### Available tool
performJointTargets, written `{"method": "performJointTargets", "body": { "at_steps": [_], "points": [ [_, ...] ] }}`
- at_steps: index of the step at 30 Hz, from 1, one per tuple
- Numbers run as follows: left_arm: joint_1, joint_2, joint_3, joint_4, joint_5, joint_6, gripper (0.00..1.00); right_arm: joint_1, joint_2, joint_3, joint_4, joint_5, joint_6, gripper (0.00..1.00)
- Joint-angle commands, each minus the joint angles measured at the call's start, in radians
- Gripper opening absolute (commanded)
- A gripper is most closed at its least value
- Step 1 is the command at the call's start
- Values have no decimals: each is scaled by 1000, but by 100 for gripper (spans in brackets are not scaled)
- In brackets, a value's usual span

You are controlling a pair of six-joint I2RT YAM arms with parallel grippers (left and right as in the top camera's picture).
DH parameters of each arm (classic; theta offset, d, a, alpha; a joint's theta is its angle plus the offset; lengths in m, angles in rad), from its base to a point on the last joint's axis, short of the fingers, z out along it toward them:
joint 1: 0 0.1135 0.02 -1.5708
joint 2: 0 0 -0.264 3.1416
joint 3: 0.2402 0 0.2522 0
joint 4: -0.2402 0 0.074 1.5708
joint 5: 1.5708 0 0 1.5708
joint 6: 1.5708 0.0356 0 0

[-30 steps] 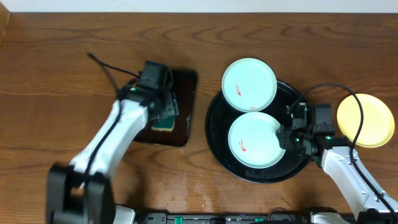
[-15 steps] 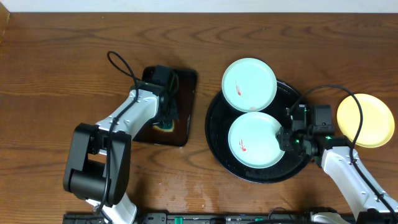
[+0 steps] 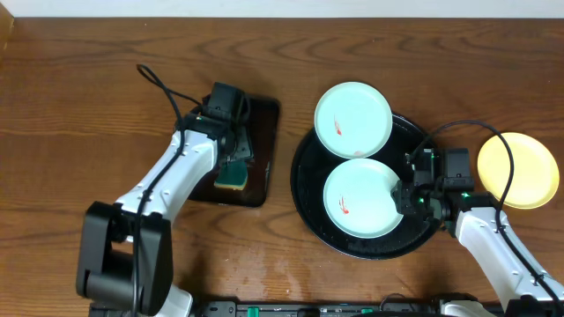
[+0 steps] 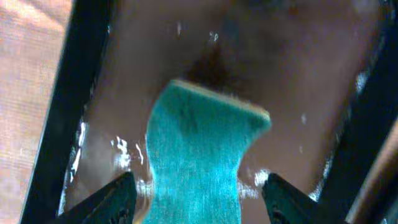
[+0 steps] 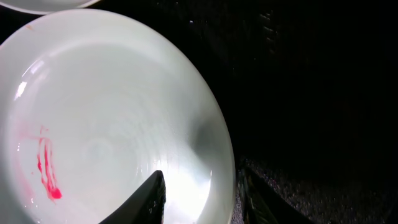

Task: Clean dirty plates on tray and stack at the side
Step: 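Grasp the sponge again with the left gripper and lift it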

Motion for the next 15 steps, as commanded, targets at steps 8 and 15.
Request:
{"method": "performJointTargets", "body": {
  "at_steps": [8, 15],
  "points": [
    [1, 180, -23, 86, -30, 26, 8, 4, -4, 2, -1, -8, 14, 36],
    [2, 103, 19, 43, -4, 32, 17, 4, -4, 2, -2, -8, 14, 35]
  ]
}}
